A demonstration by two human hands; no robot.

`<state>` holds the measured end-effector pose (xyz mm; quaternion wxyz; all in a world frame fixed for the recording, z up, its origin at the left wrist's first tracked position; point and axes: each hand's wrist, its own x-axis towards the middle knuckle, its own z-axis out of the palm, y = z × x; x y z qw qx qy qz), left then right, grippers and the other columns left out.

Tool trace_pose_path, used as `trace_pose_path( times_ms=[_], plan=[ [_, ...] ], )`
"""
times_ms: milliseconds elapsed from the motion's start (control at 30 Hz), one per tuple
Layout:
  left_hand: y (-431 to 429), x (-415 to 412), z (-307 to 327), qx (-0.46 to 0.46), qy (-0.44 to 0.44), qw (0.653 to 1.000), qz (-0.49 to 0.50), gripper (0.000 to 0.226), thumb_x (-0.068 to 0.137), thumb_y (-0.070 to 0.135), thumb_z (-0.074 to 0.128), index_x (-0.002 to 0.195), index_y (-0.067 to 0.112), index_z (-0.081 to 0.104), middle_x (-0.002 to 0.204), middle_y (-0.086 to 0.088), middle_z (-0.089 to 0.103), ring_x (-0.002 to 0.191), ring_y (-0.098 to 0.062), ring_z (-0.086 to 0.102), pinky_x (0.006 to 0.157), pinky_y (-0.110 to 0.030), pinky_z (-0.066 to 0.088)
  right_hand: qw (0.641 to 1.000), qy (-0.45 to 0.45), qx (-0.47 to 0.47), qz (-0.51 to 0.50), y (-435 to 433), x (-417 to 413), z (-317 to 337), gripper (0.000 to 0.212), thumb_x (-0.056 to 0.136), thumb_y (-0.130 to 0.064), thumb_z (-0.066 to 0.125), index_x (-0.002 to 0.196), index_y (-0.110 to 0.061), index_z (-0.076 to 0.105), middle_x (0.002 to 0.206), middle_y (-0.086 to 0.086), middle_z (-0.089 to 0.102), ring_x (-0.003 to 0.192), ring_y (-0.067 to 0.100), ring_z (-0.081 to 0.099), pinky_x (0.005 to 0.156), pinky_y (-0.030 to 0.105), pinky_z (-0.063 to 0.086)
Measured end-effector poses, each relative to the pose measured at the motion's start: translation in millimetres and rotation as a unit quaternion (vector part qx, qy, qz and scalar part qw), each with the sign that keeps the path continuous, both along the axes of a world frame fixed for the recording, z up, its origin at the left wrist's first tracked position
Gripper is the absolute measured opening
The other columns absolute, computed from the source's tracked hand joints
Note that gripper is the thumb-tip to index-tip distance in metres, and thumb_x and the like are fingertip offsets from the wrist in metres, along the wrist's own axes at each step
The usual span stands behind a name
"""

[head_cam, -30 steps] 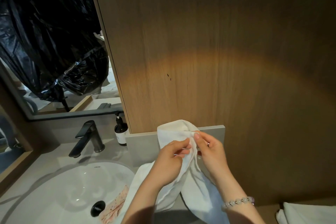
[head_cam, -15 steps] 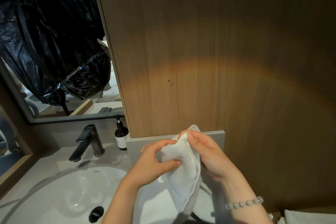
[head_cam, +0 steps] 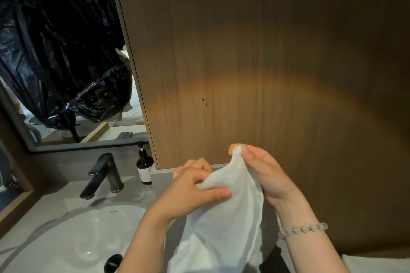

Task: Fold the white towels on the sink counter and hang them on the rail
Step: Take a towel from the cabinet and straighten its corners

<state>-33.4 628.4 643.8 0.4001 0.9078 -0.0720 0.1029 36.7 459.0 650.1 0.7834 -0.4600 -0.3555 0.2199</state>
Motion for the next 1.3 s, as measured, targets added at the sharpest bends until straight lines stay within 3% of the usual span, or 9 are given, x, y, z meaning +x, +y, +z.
trace_pose_path(
  times_ms=[200, 333, 600, 733, 900, 1033, 1133, 1200, 1300],
  plan=[
    [8, 5, -12, 0.058, 0.078, 0.995, 0.015, 0.023, 0.06, 0.051, 0.081, 0.055, 0.034, 0.067, 0.113, 0.037, 0.046, 0.125, 0.01, 0.022, 0.094, -0.019, 0.006, 0.993, 0.066, 0.092, 0.037, -10, 3, 9, 0.034, 0.055, -0.043, 0.087, 0.069, -0.017, 0.069, 0.053, -0.008, 0.05, 0.04, 0.0, 0.046, 0.04, 0.012, 0.041],
    [16, 7, -22, 0.106, 0.088, 0.987, 0.082, 0.051, 0.051, 0.068, 0.076, 0.082, 0.027, 0.076, 0.11, 0.029, 0.058, 0.115, 0.011, 0.032, 0.081, -0.018, 0.009, 0.974, 0.155, 0.162, 0.014, -24, 9, 6, 0.04, 0.046, -0.037, 0.094, 0.069, -0.014, 0.071, 0.049, -0.008, 0.047, 0.035, 0.0, 0.044, 0.035, 0.013, 0.039],
    [50, -1, -38, 0.12, 0.135, 0.963, 0.2, 0.078, 0.028, 0.086, 0.048, 0.076, 0.03, 0.073, 0.085, 0.014, 0.068, 0.094, -0.003, 0.047, 0.074, -0.027, 0.014, 0.97, 0.163, 0.181, 0.008, -44, 12, -3, 0.039, 0.05, -0.036, 0.093, 0.071, -0.015, 0.069, 0.051, -0.009, 0.05, 0.037, 0.0, 0.046, 0.037, 0.013, 0.041],
    [67, -7, -43, 0.18, 0.152, 0.938, 0.252, 0.073, 0.039, 0.089, 0.052, 0.061, 0.02, 0.063, 0.065, 0.005, 0.058, 0.075, -0.002, 0.052, 0.074, -0.029, 0.018, 0.944, 0.207, 0.229, 0.114, -50, 22, -17, 0.037, 0.104, -0.027, 0.036, 0.11, 0.002, 0.057, 0.087, 0.012, 0.063, 0.074, 0.021, 0.064, 0.069, 0.028, 0.051],
    [80, -7, -55, 0.242, 0.243, 0.909, 0.235, 0.055, 0.066, 0.079, 0.054, 0.077, 0.028, 0.07, 0.062, 0.012, 0.053, 0.081, -0.004, 0.055, 0.098, -0.037, 0.029, 0.956, 0.166, 0.215, 0.111, -52, 22, -24, 0.04, 0.106, -0.022, 0.022, 0.115, 0.006, 0.05, 0.093, 0.019, 0.061, 0.081, 0.027, 0.063, 0.073, 0.031, 0.048],
    [85, -9, -66, 0.198, 0.253, 0.914, 0.247, 0.064, 0.071, 0.069, 0.06, 0.121, 0.028, 0.057, 0.127, 0.009, 0.056, 0.119, -0.014, 0.048, 0.108, -0.043, 0.029, 0.965, 0.166, 0.185, 0.079, -50, 23, -29, 0.029, 0.102, -0.022, 0.042, 0.105, 0.002, 0.058, 0.081, 0.012, 0.064, 0.068, 0.02, 0.065, 0.065, 0.027, 0.053],
    [86, -11, -65, 0.232, 0.249, 0.911, 0.234, 0.057, 0.08, 0.057, 0.057, 0.13, 0.031, 0.05, 0.142, 0.013, 0.042, 0.134, -0.014, 0.035, 0.115, -0.052, 0.008, 0.973, 0.19, 0.109, -0.066, -50, 13, -23, 0.033, 0.055, -0.034, 0.091, 0.073, -0.013, 0.072, 0.056, -0.003, 0.054, 0.042, 0.005, 0.051, 0.042, 0.016, 0.047],
    [91, -13, -63, 0.242, 0.25, 0.906, 0.243, 0.044, 0.084, 0.048, 0.056, 0.126, 0.035, 0.053, 0.141, 0.013, 0.044, 0.133, -0.014, 0.037, 0.114, -0.055, 0.004, 0.959, 0.209, 0.076, -0.176, -49, 7, -13, 0.031, 0.049, -0.037, 0.087, 0.07, -0.017, 0.075, 0.059, -0.002, 0.056, 0.044, 0.004, 0.052, 0.044, 0.015, 0.047],
    [99, -20, -57, 0.237, 0.21, 0.904, 0.287, 0.017, 0.089, 0.043, 0.055, 0.105, 0.039, 0.06, 0.124, 0.012, 0.057, 0.122, -0.015, 0.049, 0.115, -0.05, 0.013, 0.939, 0.193, 0.021, -0.284, -57, 13, -7, 0.028, 0.085, -0.033, 0.06, 0.101, -0.011, 0.063, 0.072, -0.003, 0.061, 0.063, 0.007, 0.06, 0.055, 0.02, 0.053]
  ],
)
